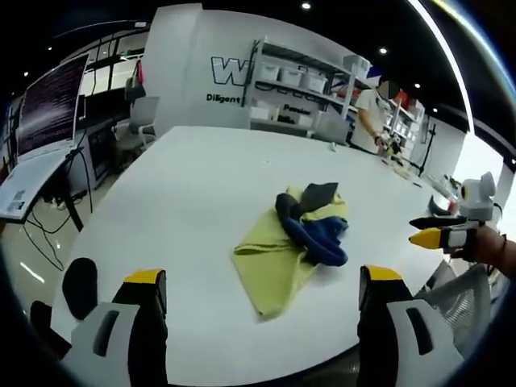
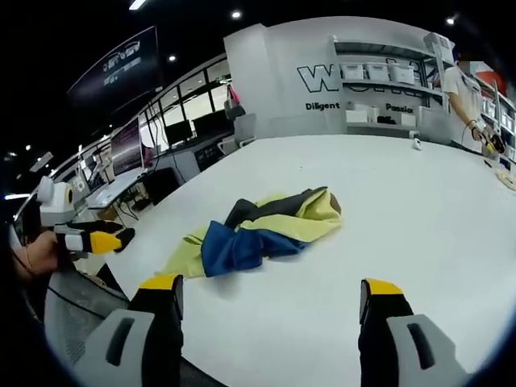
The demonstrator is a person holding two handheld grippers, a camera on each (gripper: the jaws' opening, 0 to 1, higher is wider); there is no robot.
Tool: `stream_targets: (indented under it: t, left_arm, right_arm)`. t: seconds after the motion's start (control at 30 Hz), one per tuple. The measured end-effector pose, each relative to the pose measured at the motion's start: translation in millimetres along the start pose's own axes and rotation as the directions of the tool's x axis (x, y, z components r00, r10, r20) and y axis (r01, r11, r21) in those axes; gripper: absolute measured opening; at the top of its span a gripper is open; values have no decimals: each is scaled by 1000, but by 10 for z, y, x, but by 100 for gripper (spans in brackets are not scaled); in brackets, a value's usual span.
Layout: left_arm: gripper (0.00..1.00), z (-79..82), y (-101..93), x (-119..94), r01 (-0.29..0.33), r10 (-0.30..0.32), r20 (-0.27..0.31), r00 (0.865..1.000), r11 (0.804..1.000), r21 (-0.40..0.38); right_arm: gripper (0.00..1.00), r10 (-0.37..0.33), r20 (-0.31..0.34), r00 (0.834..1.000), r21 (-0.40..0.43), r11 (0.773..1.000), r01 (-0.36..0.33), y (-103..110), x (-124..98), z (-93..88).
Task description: Fold the garment on the visible template until the final outline fits inside the template.
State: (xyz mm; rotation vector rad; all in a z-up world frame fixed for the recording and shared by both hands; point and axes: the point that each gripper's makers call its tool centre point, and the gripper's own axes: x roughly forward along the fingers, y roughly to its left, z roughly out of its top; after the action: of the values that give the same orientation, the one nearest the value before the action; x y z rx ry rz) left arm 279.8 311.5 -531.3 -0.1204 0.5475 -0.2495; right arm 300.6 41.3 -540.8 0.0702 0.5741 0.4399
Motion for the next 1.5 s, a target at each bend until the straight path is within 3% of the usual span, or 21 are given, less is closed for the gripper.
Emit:
stream_targets:
  t: [0.23, 0.43, 0.77, 0.97, 1.1, 1.5]
  left_arm:
    - [91, 61, 80, 111, -1, 1, -3, 1000, 1000, 0]
    - [88, 100, 66, 273, 36, -36, -16, 999, 999, -1]
    - [84, 188, 65, 519, 50, -50, -28, 998, 999, 8]
    - [82, 152, 79, 637, 53, -52, -44, 998, 998, 17]
    - [73, 127, 117, 717, 40, -39, -51, 998, 999, 25]
    - [62, 24, 95, 1025, 61, -56, -95, 994, 997, 55]
  right_arm:
    - [86, 26, -9, 1000, -23, 999, -27, 87, 247, 114]
    - [84, 39, -34, 999, -46, 998, -41, 152, 476, 178]
    - [81, 77, -56, 995, -9, 997, -77, 246, 775, 249]
    - [75, 91, -82, 992, -14, 996, -93, 329, 934, 193]
    - [71, 95, -115, 989, -49, 994, -101, 389, 1034, 101]
    - [56, 113, -160, 981, -81, 989, -127, 458, 1214, -33]
